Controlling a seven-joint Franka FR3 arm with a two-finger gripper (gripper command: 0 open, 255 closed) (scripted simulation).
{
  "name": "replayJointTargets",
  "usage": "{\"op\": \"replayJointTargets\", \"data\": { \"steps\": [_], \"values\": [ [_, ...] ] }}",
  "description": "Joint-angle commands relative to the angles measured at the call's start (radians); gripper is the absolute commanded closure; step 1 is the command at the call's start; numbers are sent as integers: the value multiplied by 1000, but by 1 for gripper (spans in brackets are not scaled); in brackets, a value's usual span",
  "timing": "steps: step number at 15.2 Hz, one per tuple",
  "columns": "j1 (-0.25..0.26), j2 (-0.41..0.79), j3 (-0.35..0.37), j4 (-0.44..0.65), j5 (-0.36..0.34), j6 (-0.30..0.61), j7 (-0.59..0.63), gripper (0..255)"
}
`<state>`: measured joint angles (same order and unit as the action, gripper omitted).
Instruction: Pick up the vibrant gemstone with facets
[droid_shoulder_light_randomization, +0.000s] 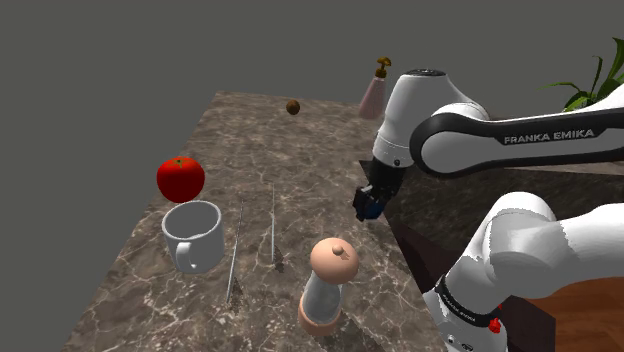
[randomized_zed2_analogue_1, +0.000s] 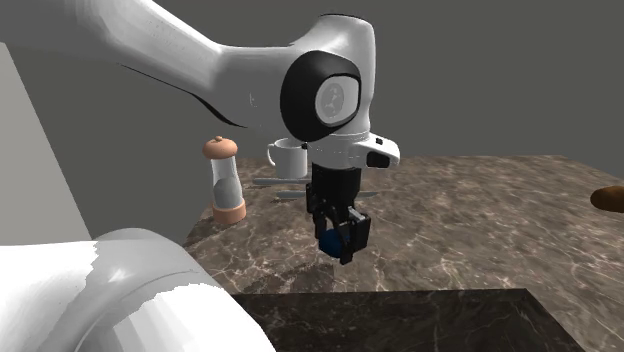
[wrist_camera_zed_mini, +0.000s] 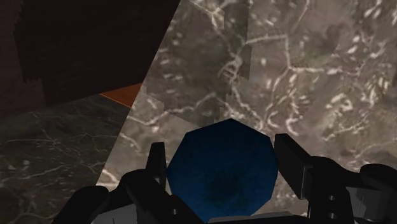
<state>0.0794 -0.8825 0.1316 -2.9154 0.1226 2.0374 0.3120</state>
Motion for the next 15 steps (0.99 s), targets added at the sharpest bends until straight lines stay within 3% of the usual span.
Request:
{"op": "replayJointTargets", "data": {
  "steps": [1, 15],
  "values": [
    [-2, -7, -3, 20, -3, -28, 0, 255],
    [-10, -46, -19, 166, -21, -212, 3, 255]
  ]
}}
